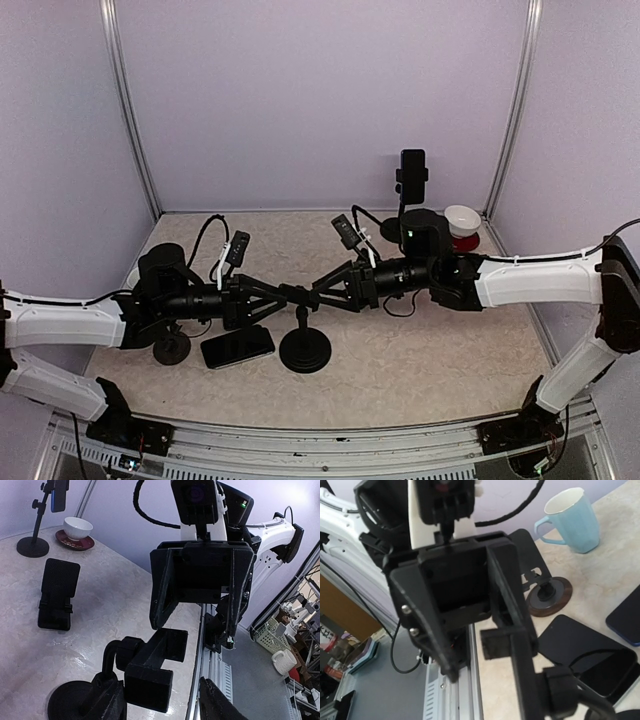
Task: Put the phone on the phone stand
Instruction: Adjust the phone stand.
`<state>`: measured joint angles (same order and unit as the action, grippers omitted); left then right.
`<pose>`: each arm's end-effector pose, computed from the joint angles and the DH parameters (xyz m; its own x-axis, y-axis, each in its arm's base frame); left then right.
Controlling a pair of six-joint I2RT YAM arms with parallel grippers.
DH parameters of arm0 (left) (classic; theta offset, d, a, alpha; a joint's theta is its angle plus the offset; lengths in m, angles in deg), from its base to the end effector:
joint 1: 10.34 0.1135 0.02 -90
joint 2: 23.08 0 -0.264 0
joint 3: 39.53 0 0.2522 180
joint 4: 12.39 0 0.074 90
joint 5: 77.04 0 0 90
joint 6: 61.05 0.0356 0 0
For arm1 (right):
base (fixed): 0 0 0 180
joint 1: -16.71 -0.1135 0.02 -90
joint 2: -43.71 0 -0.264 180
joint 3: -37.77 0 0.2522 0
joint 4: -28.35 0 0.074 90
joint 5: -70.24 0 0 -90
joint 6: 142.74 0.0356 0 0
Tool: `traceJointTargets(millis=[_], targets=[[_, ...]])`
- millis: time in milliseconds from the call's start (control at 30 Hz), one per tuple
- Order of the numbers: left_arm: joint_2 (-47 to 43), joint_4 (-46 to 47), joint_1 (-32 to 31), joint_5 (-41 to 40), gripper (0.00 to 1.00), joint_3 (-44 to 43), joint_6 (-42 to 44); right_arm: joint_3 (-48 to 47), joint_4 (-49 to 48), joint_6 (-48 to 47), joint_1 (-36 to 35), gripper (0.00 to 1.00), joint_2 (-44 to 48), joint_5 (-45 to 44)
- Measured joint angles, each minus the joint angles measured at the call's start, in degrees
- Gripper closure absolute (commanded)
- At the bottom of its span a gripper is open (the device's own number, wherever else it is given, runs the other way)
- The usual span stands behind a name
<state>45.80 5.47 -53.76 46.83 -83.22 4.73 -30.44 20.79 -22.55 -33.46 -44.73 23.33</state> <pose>0.1722 -0.1902 0.2392 -0.4833 -0.0116 -0.8754 0.8486 0.2395 -0.4717 0.2036 0.2821 0.2683 -0.6181 -0.1678 -0.7680 -0.7831 0.0466 0.6201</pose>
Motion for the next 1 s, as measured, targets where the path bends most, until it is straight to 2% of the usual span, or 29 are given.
traceJointTargets(millis=[100,333,467,633,767,1000], targets=[[0.35,0.35,0.33,0.63,0.55,0.0,-0.2,0.13,-0.02,-0.07,0.0,0.37,-0.02,-0.68],[0.39,1.38,1.22,1.9,0.45,0.0,-0.68,2.51,1.53,-0.31,0.0,0.37,0.0,-3.74],[0.5,1.7,1.95,2.4,0.47,0.0,-1.01,3.17,1.46,-0.2,0.0,0.39,0.04,-4.59],[2.56,2.29,2.25,4.17,0.54,-0.33,-1.09,4.31,0.35,1.03,0.0,0.46,0.04,-4.28],[4.13,2.34,2.25,5.81,0.55,-0.57,-1.16,4.66,-1.33,2.23,0.0,0.49,0.04,-3.21],[4.35,2.71,3.06,7.48,0.45,-0.61,-1.31,4.66,-3.39,3.34,-0.11,0.5,-0.07,-1.64]])
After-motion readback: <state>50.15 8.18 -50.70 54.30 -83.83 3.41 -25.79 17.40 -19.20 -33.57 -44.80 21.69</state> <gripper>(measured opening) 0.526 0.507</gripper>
